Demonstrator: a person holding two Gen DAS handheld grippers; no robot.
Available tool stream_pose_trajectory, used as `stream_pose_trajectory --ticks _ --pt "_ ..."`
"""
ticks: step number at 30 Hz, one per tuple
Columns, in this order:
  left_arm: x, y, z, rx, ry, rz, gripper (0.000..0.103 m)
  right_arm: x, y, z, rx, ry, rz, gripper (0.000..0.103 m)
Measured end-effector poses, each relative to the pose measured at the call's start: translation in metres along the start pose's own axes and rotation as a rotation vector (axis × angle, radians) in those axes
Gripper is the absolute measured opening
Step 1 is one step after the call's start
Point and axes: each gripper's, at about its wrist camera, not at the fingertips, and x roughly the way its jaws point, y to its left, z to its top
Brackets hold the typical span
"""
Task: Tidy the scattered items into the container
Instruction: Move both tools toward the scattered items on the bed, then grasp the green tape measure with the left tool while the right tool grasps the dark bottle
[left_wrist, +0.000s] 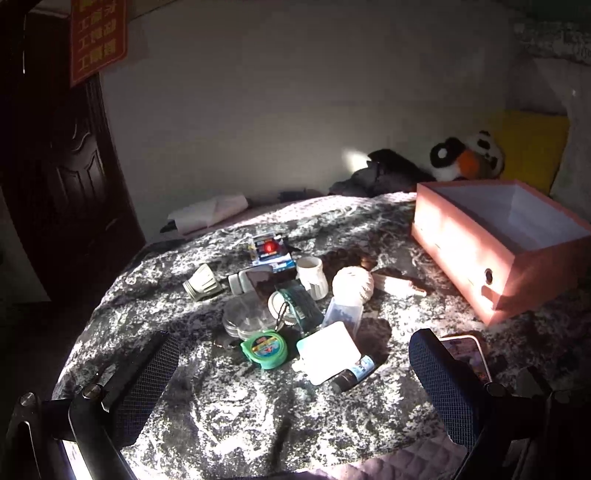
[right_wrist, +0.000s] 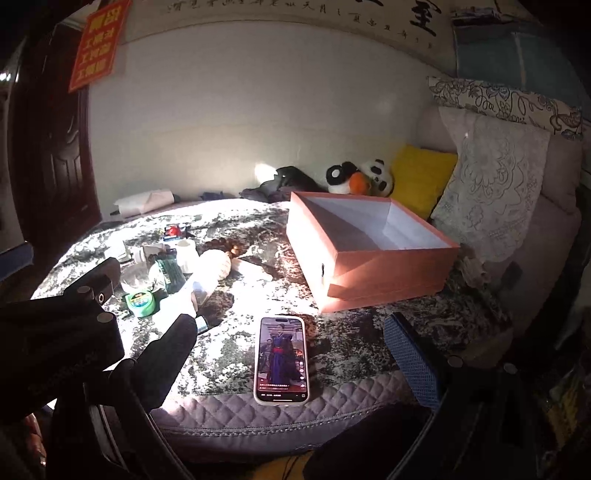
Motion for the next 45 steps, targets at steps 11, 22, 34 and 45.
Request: stream_pose_trajectory --ticks 11,22,34,45 --pt "0.089 0.063 -0.033 -0.134 0.199 0.13 0.103 0.084 0.049 -0.027 -0.106 0.129 0.172 0.102" --pt "0.18 0.052 -0.056 -0.148 0.381 0.07 0.103 0.169 0.081 -0.036 -0.174 0.269 0.34 0.102" --pt "0.253 0.045 -0.039 -0.181 0.464 0.047 0.103 0.221 0.111 -0.033 -0.288 0.346 0.399 0.095" --pt "0.297 0.052 -0.057 -0.233 0.553 0.066 0.102 0.256 0.131 -0.037 -0.335 0.409 0.443 0.084"
